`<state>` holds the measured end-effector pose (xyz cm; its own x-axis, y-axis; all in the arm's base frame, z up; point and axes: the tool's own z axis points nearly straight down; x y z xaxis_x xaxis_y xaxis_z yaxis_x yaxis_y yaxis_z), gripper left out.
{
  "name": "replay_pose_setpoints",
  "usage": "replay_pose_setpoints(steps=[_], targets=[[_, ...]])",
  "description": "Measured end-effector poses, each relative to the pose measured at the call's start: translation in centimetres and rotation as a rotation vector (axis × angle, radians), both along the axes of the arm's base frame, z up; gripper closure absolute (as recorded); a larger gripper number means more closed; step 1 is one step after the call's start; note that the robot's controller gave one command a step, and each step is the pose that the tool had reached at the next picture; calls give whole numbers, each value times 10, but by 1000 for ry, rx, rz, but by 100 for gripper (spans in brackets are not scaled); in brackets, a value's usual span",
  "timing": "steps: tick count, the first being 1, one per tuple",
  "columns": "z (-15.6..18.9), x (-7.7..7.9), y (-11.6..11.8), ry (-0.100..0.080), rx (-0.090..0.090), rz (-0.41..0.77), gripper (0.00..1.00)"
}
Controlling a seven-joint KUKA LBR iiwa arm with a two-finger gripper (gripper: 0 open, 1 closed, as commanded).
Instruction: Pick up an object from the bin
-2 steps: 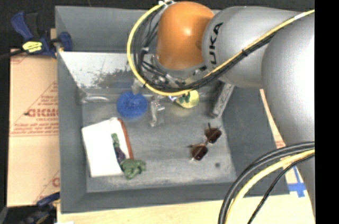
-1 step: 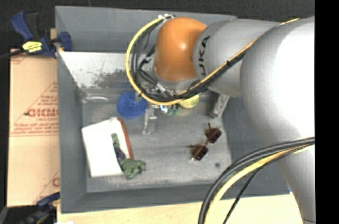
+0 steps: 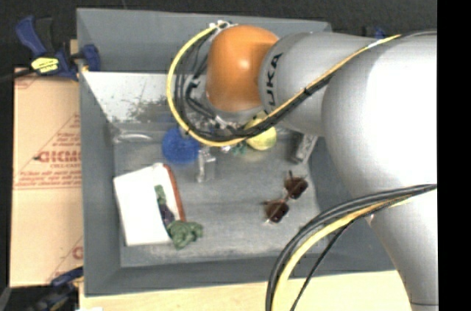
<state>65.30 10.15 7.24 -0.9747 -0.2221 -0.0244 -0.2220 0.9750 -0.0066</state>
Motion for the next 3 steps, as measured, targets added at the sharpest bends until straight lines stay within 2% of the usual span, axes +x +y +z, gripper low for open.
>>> replay_pose_setpoints(steps=[1,2,3], targets=[[2,-12,-8,0,14,-330,100],[3,-12,-8,0,14,-330,100],[25,-13,-9,0,13,-330,100]])
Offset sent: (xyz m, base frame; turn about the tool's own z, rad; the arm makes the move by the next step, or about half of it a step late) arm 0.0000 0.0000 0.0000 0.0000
